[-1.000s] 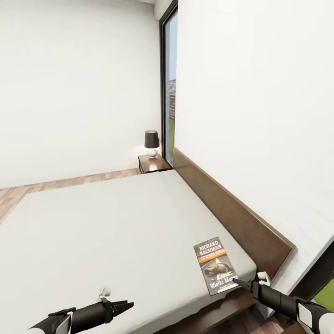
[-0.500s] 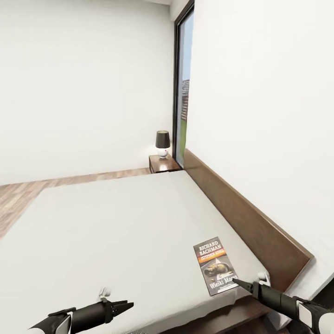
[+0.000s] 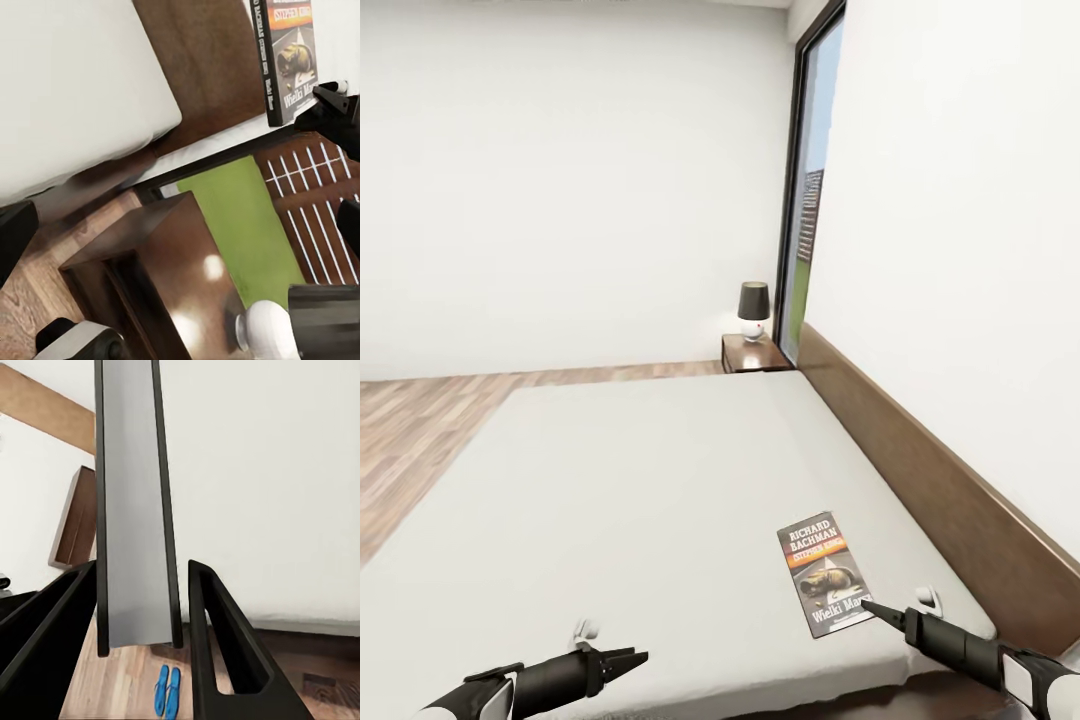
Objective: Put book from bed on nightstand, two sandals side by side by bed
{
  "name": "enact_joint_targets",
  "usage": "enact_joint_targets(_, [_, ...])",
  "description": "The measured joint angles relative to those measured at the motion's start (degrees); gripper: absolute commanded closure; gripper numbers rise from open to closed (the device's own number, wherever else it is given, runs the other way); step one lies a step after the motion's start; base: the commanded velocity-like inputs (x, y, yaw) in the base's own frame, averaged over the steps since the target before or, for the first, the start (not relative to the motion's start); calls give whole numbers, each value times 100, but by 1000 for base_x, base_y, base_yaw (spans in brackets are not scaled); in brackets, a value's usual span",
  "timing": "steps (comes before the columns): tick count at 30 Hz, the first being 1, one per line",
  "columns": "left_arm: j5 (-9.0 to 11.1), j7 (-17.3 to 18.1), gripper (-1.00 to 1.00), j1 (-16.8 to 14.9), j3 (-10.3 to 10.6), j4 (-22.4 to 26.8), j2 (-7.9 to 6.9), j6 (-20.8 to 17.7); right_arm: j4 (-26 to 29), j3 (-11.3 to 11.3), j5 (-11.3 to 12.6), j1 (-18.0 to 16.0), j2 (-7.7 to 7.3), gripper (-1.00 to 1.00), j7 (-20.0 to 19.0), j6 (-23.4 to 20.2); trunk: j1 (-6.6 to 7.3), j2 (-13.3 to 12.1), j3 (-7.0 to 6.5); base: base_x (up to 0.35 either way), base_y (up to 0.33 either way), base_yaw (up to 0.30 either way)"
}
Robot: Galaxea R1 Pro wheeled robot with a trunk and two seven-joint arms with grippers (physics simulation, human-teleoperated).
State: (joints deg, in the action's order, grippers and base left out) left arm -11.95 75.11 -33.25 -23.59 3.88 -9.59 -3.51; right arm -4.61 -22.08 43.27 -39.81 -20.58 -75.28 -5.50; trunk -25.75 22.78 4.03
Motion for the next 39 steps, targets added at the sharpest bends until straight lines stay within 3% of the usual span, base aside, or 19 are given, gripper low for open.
enact_joint_targets(39, [0,0,-100,0,0,-3,0,1,0,-3,0,0,0,100,7,0,0,0,0,-27,0,294])
